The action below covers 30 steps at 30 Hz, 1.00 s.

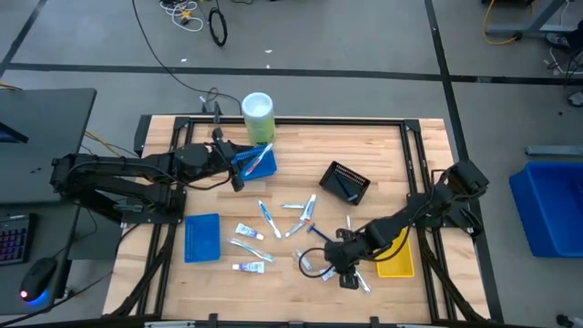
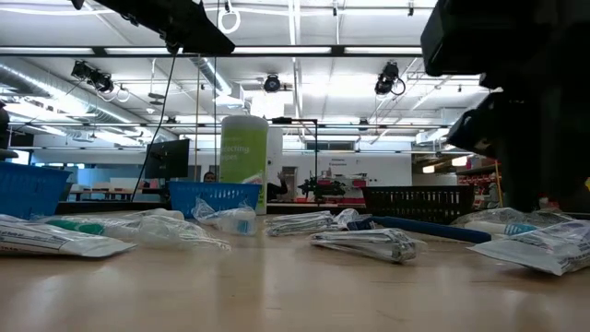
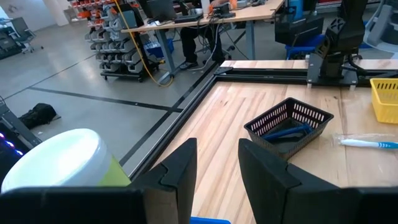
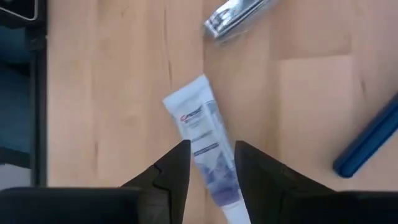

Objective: Pick & Place Travel size toiletries
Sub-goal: Put the white toothpaste into the yellow bin

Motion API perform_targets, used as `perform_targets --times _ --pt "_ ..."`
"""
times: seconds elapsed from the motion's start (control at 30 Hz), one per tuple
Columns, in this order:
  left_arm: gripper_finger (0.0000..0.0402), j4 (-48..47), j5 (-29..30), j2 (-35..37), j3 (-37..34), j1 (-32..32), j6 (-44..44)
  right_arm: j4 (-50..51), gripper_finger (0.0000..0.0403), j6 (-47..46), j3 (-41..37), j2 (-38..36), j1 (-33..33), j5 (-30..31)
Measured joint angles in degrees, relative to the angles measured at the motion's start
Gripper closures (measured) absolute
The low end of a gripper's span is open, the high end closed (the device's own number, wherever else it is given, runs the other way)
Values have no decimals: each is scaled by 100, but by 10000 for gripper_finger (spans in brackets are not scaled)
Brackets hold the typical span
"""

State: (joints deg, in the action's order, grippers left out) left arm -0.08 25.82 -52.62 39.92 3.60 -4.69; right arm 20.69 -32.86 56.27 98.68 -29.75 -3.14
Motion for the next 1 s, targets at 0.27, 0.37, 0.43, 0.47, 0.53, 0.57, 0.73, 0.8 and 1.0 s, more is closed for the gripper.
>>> perform_targets --times 0.27,0.37,0.43,0.47,0.53,0.57,0.73,0.8,1.0 --pt "274 -37 0 1 1 0 20 -116 238 379 2 2 -4 -37" --pt "274 -39 0 1 2 0 22 -179 228 498 2 2 -12 -37" --pt "274 -42 0 0 0 0 22 -177 221 653 -17 2 -31 -35" --pt "274 -42 0 2 2 0 22 -173 217 705 -32 2 -33 -37" --pt "274 -43 0 0 0 0 26 -160 210 726 -78 2 -39 -37" --pt "274 -44 0 0 1 0 42 -166 206 727 -96 4 -40 -42" --pt "274 -44 0 0 1 0 108 -212 191 735 -276 4 -36 -48" --pt "274 -44 0 0 1 0 110 -349 189 883 -378 4 -58 -48" --pt "274 -44 0 0 2 0 108 -623 199 1468 -554 4 -161 -11"
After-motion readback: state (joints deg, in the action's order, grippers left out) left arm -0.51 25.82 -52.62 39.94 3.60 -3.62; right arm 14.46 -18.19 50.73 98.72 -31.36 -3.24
